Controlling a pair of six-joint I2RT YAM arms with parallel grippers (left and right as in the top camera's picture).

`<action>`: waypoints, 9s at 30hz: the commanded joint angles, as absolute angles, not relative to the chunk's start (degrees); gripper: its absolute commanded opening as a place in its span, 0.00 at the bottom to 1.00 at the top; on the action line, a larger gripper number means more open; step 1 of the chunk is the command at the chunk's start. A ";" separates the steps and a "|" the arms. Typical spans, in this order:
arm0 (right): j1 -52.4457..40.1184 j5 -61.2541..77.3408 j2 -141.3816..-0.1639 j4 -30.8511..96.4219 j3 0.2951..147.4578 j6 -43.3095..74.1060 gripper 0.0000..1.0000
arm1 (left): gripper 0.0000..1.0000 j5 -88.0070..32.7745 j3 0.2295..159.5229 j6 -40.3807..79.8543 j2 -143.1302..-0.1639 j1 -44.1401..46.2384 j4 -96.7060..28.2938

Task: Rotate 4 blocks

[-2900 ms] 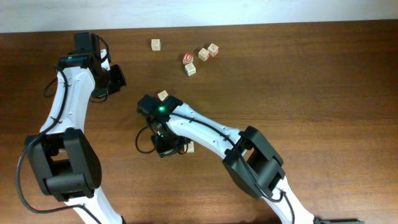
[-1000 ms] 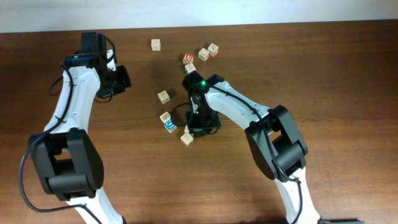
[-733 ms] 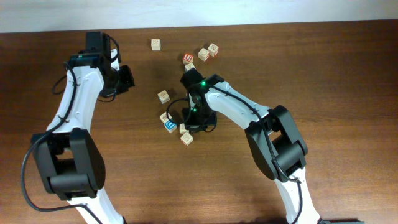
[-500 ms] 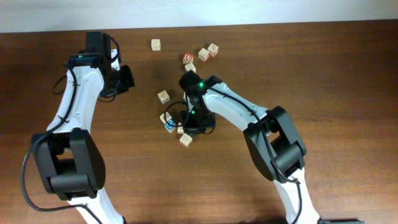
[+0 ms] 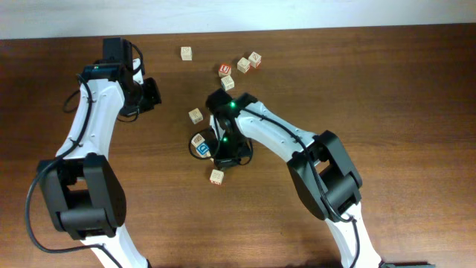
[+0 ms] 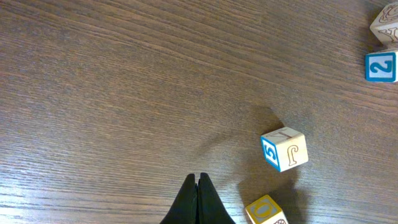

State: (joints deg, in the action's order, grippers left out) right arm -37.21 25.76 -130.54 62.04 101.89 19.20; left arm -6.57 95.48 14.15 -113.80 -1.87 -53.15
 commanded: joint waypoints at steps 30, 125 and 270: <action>-41.06 14.13 -127.09 55.96 97.06 37.15 0.04 | 0.00 -6.15 95.44 13.21 -113.58 -1.87 -52.18; -32.29 2.68 -134.52 56.45 109.95 24.56 0.04 | 0.00 -2.55 93.03 13.23 -113.69 -2.98 -50.41; -36.75 10.76 -140.62 54.26 122.26 22.96 0.05 | 0.00 -2.74 93.03 13.23 -113.67 -2.98 -50.06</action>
